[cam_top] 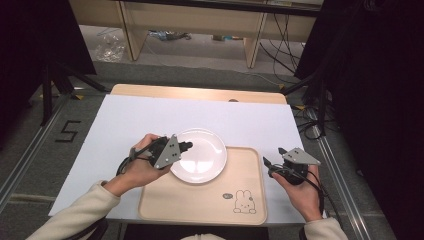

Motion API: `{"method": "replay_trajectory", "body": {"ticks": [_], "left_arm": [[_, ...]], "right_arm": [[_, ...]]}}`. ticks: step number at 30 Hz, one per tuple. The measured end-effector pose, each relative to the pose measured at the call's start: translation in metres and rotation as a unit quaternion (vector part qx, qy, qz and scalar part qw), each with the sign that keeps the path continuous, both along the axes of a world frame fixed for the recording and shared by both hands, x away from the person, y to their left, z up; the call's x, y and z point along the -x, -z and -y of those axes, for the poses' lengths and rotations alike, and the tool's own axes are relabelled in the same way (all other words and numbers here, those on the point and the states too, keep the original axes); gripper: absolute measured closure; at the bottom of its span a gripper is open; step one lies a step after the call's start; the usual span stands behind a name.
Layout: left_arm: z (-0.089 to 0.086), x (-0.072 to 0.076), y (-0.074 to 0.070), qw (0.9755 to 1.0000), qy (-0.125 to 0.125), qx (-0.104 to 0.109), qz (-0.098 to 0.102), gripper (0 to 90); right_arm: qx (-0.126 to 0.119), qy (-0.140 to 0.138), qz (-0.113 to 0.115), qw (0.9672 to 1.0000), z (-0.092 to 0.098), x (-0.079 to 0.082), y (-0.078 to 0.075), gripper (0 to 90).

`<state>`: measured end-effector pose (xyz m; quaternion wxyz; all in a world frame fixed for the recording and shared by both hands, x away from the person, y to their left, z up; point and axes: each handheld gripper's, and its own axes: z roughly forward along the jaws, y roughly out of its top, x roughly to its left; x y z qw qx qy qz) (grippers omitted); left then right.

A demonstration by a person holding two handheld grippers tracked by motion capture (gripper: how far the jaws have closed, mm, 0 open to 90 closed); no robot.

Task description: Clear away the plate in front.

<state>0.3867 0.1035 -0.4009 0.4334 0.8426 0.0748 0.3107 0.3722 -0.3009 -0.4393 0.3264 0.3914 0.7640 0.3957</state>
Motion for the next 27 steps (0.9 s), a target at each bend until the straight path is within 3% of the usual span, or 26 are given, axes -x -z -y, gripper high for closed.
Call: {"method": "replay_trajectory", "body": {"ticks": [2,6,8,9,10,12,17,20,21,22,27], "left_arm": [[-0.007,-0.004,0.006,0.9992,-0.015,0.017,-0.033,84.3],[-0.020,-0.019,0.017,0.9958,-0.056,0.018,-0.069,68.4],[-0.025,-0.027,0.022,0.9932,-0.078,0.026,-0.083,64.4],[-0.030,-0.033,0.024,0.9925,-0.086,0.013,-0.086,63.7],[-0.034,-0.040,0.027,0.9896,-0.103,0.020,-0.098,63.4],[-0.039,-0.052,0.030,0.9854,-0.123,0.026,-0.114,65.7],[-0.041,-0.092,0.031,0.9813,-0.157,-0.011,-0.110,90.0],[-0.027,-0.116,0.036,0.9789,-0.162,-0.019,-0.123,90.0],[-0.022,-0.125,0.038,0.9796,-0.158,-0.018,-0.122,90.0],[-0.015,-0.133,0.040,0.9770,-0.163,-0.017,-0.137,90.0],[0.010,-0.163,0.048,0.9727,-0.160,-0.039,-0.163,90.0]], "right_arm": [[0.000,0.000,0.001,1.0000,0.000,0.000,0.000,35.2],[0.000,-0.001,0.000,1.0000,0.000,0.000,0.000,35.0],[0.000,-0.001,-0.001,1.0000,0.000,0.000,0.000,35.0],[0.000,-0.001,-0.001,1.0000,0.000,0.000,0.000,35.0],[0.000,-0.001,-0.001,1.0000,0.000,0.000,0.000,35.0],[-0.001,-0.001,-0.002,1.0000,-0.001,0.000,0.000,35.0],[0.003,-0.001,-0.003,1.0000,-0.002,-0.001,0.001,35.2],[0.003,0.000,-0.004,1.0000,-0.001,-0.001,0.001,35.2],[0.003,0.000,-0.005,1.0000,-0.001,-0.001,0.001,35.1],[0.002,0.000,-0.005,1.0000,-0.001,-0.001,0.001,35.2],[-0.004,0.000,-0.014,0.9999,0.000,-0.001,0.002,35.1]]}}
